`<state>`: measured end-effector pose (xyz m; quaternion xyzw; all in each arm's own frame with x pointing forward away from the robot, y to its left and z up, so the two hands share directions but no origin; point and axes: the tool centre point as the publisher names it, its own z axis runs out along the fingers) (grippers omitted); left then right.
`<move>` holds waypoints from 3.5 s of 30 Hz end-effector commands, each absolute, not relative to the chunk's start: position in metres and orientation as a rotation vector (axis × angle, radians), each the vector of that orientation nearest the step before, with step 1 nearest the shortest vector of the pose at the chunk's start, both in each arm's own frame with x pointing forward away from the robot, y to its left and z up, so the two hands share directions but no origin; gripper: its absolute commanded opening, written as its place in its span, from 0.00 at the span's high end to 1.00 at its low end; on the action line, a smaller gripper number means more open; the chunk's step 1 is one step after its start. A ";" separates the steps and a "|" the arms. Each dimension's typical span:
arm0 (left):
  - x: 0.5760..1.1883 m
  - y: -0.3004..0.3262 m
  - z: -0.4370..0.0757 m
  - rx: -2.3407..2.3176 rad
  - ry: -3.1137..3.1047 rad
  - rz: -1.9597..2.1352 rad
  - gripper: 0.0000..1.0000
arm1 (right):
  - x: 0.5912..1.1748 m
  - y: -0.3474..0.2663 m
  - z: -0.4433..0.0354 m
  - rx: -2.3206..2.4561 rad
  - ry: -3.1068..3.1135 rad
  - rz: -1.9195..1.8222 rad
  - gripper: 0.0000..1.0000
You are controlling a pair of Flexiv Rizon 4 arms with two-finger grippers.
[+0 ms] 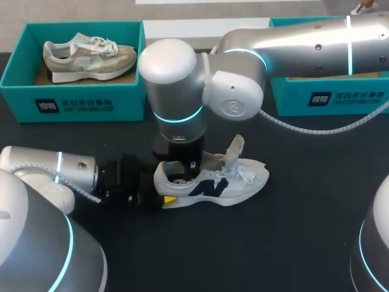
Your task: Take the shoe out of the shoebox, open the shoe tongue, remove and reinsert the insole, then place the shoe into the shoebox
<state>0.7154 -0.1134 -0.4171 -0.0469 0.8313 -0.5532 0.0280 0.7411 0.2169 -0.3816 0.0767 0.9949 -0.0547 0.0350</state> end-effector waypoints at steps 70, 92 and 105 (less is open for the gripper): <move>0.715 -0.115 -0.425 -0.145 2.570 -1.704 1.00 | 0.754 0.254 -0.295 -0.003 3.057 0.197 0.00; 0.715 -0.115 -0.425 -0.145 2.570 -1.704 1.00 | 0.757 0.229 -0.289 -0.013 3.277 0.353 0.00; 0.715 -0.115 -0.425 -0.145 2.570 -1.704 1.00 | 0.753 0.252 -0.290 0.041 3.305 1.167 0.00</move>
